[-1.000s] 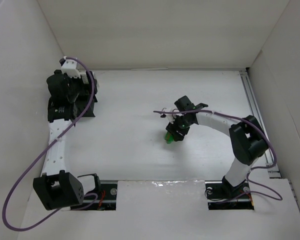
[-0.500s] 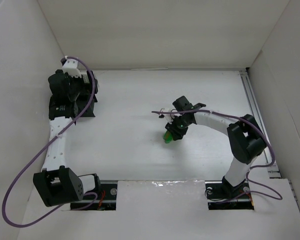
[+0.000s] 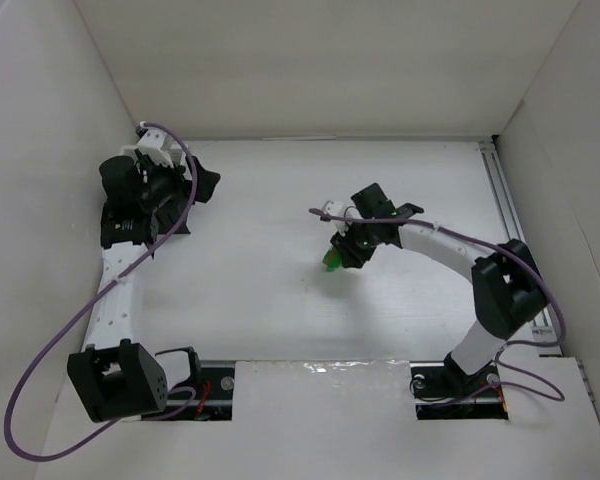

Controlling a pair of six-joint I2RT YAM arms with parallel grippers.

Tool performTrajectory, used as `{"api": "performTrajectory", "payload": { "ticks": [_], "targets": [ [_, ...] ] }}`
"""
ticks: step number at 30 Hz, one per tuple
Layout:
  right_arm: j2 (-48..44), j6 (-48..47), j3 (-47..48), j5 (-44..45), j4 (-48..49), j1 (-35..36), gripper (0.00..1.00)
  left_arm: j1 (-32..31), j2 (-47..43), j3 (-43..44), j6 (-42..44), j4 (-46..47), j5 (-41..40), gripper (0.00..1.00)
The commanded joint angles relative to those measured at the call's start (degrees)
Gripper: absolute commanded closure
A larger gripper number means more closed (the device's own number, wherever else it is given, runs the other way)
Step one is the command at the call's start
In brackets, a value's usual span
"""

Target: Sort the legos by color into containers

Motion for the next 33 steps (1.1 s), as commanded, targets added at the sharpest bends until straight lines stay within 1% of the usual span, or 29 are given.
{"api": "performTrajectory", "payload": {
  "ticks": [1,2,5,7,8,10,12,13,14,16,17,18,19,20,21,22,23,25,27,33],
  "targets": [
    [-7.6,3.1,3.5,-1.3,9.3,-0.7,0.94,-1.0,-0.9,-1.2,-4.6,0.4,13.9,0.00],
    [-8.3,3.8,4.1,-0.4,10.8,-0.7,0.95,-1.5,-0.1,-1.9,-7.3,0.9,15.0,0.00],
    [-10.0,5.1,4.1,0.7,16.7,-0.1,0.95,-4.0,3.4,-1.9,-10.4,0.9,20.3,0.01],
    [-11.2,5.1,4.1,1.7,18.5,1.2,0.96,-5.3,4.1,-3.4,-13.5,4.2,22.4,0.01],
    [-11.2,5.1,4.6,2.2,20.0,1.8,0.96,-5.8,4.6,-3.4,-13.5,5.4,24.2,0.01],
    [-11.7,3.8,4.6,3.1,21.0,3.4,0.96,-6.4,6.4,-2.3,-14.1,5.9,25.8,0.01],
    [-11.8,3.2,4.6,3.7,22.6,4.3,0.97,-8.3,9.2,-1.8,-17.3,7.8,27.4,0.03],
    [-11.8,3.2,5.1,3.7,23.3,5.2,0.97,-8.3,10.0,-0.9,-17.3,7.8,27.4,0.03],
    [-11.8,2.4,5.7,4.3,23.3,5.2,0.97,-10.1,11.4,-0.9,-17.3,7.8,28.7,0.03],
    [-11.1,1.6,6.4,4.4,24.4,6.6,0.97,-12.0,13.2,1.8,-14.5,4.4,30.6,0.03],
    [-11.1,1.0,6.4,4.4,24.4,6.6,0.97,-13.1,14.3,5.2,-12.3,1.8,31.2,0.04],
    [-10.5,0.3,7.2,4.9,24.4,7.1,0.97,-15.3,16.7,7.3,-9.4,-5.1,31.2,0.04],
    [-10.5,0.3,7.2,4.9,24.4,7.1,0.97,-16.3,17.8,9.0,-4.2,-8.0,31.2,0.04],
    [-10.5,-0.2,7.8,4.9,24.4,7.1,0.97,-17.1,18.5,10.9,-2.6,-9.8,31.2,0.06],
    [-10.0,-0.2,8.4,4.9,24.4,7.1,0.97,-17.6,19.2,11.0,-2.5,-10.5,31.2,0.06],
    [-10.0,-0.2,8.4,5.4,24.4,7.1,0.98,-17.6,19.2,11.0,-2.5,-9.2,32.3,0.06],
    [-10.0,-0.8,8.4,5.4,25.0,7.7,0.98,-17.6,19.2,11.0,-5.6,-7.5,32.3,0.06],
    [-10.0,-1.6,8.4,5.4,25.0,7.7,0.98,-18.2,20.3,11.0,-7.2,-5.4,33.9,0.06],
    [-10.0,-2.7,8.4,5.9,25.5,8.2,0.98,-18.2,21.2,11.0,-8.4,-4.8,34.5,0.06],
    [-10.5,-3.3,8.4,5.9,26.0,9.3,0.98,-18.2,23.0,12.1,-8.4,-3.5,33.9,0.06]
  ]
}}
